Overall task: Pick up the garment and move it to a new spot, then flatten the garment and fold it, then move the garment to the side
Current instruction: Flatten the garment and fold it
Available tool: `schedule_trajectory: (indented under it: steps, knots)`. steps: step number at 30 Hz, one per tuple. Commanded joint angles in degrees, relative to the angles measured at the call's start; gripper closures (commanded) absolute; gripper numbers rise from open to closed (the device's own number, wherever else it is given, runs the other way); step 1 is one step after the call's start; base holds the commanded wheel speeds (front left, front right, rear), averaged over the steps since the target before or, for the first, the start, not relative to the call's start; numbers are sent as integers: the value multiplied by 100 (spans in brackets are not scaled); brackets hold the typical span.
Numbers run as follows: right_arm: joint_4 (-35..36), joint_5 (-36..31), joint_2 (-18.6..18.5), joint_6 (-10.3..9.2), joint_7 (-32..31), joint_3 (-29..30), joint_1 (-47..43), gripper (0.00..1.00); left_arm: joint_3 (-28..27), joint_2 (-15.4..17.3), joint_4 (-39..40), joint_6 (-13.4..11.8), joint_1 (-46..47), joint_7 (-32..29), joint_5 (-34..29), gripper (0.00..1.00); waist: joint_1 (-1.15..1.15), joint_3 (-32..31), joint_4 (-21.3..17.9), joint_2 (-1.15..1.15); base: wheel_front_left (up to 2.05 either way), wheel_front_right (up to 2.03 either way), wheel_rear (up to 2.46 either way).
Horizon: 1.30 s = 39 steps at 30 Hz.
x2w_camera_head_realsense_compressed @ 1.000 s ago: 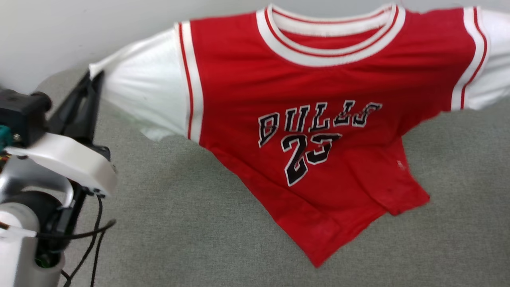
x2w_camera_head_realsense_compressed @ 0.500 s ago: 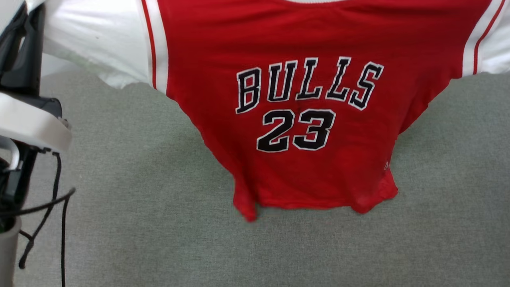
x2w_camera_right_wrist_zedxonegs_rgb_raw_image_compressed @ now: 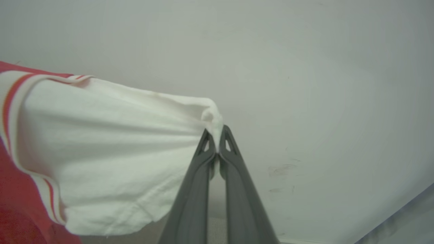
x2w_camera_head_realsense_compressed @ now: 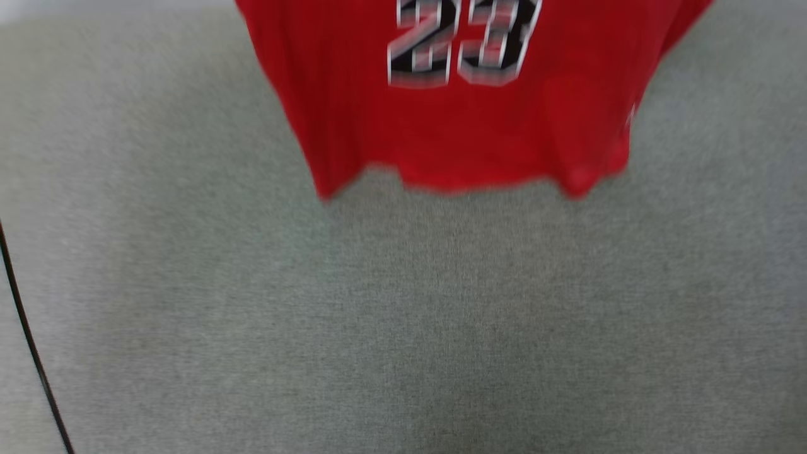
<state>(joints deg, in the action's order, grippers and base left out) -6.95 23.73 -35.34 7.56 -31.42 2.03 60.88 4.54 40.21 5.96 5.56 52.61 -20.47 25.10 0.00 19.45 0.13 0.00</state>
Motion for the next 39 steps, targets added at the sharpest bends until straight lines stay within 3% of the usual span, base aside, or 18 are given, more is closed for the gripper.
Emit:
schedule_trajectory:
  steps: [1,7,11,20,30,39]
  knots:
    - [-241,-107,3,-15,116,40,461,100,37,93,-264,17,480,-7,9,100,0,658,-91,0,0,0,0]
    - [-1348,-633,274,-16,631,62,2060,100,580,144,-1288,139,2319,270,-212,100,0,1382,-125,0,0,0,0]
    - [-2115,-973,561,-17,1106,216,2891,100,863,-68,-2105,162,3362,789,-306,100,0,1728,-119,0,0,0,0]
    - [-3454,-1656,983,-20,2107,620,4142,100,1190,-486,-3771,174,4662,2016,-468,100,0,2169,-42,0,0,0,0]
    - [-4286,-1632,1262,-19,2786,595,3859,100,1609,-834,-4860,180,4203,3015,-284,100,0,2123,87,0,0,0,0]
    - [-4659,-832,1236,-14,3096,147,2294,100,2163,-1073,-4842,183,2242,3478,272,100,0,1258,116,0,0,0,0]
